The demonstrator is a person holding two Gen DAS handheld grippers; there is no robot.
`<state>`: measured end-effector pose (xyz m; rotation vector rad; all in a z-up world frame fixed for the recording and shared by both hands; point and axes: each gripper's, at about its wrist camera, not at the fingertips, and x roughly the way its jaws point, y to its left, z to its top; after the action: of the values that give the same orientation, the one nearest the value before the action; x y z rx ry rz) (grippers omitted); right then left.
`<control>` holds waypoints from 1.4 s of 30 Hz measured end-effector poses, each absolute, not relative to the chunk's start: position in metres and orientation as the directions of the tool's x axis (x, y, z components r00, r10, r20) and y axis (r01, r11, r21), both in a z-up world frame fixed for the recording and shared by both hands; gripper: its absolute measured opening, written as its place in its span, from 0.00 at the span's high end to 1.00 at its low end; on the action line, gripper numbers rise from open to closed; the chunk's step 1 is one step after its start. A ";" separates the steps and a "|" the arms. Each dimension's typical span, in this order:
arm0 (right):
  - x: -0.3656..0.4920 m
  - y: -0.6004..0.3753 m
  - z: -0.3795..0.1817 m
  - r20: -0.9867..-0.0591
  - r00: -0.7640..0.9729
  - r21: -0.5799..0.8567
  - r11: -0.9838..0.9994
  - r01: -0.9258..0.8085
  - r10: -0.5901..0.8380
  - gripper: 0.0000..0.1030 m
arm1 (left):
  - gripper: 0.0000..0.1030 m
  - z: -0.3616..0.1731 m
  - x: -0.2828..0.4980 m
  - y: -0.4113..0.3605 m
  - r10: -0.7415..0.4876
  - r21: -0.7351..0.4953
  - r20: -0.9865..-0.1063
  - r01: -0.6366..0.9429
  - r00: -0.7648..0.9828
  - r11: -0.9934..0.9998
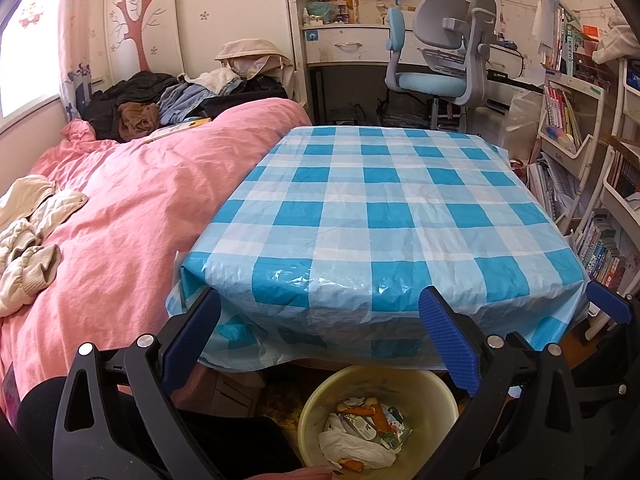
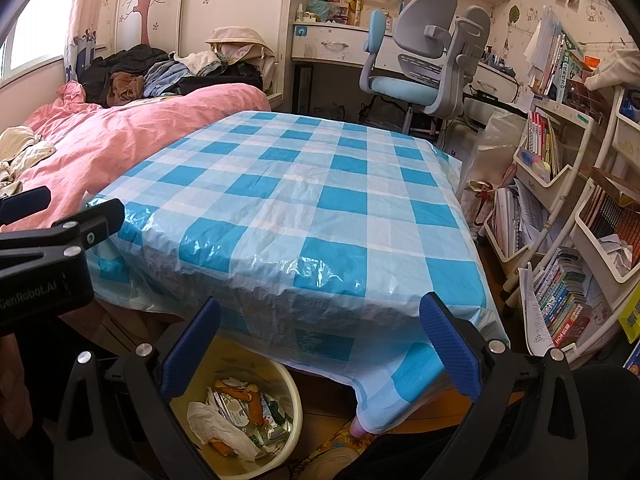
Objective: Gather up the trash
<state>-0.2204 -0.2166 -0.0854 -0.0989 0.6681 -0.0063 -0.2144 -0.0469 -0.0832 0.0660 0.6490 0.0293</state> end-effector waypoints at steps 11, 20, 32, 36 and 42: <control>-0.220 -0.215 -0.085 -0.618 0.785 -0.095 0.995 -0.026 -0.038 0.08 | 0.07 -0.081 -0.214 -0.053 0.038 0.070 -0.602 0.005 0.798 0.998; -0.220 -0.215 -0.085 -0.619 0.785 -0.097 0.995 -0.027 -0.039 0.08 | 0.07 -0.080 -0.215 -0.052 0.031 0.066 -0.600 0.011 0.800 0.998; -0.221 -0.216 -0.086 -0.620 0.783 -0.100 0.995 -0.027 -0.041 0.08 | 0.07 -0.080 -0.215 -0.054 0.022 0.063 -0.602 0.020 0.798 0.998; -0.222 -0.220 -0.086 -0.621 0.783 -0.101 0.994 -0.026 -0.043 0.08 | 0.07 -0.079 -0.215 -0.055 0.023 0.065 -0.605 0.020 0.796 0.998; -0.222 -0.220 -0.086 -0.622 0.782 -0.103 0.994 -0.027 -0.043 0.08 | 0.07 -0.078 -0.215 -0.054 0.015 0.055 -0.604 0.023 0.796 0.998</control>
<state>-0.2220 -0.2199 -0.0863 -0.1084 0.6730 -0.0089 -0.2150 -0.0538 -0.0785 0.0603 0.6494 -0.0039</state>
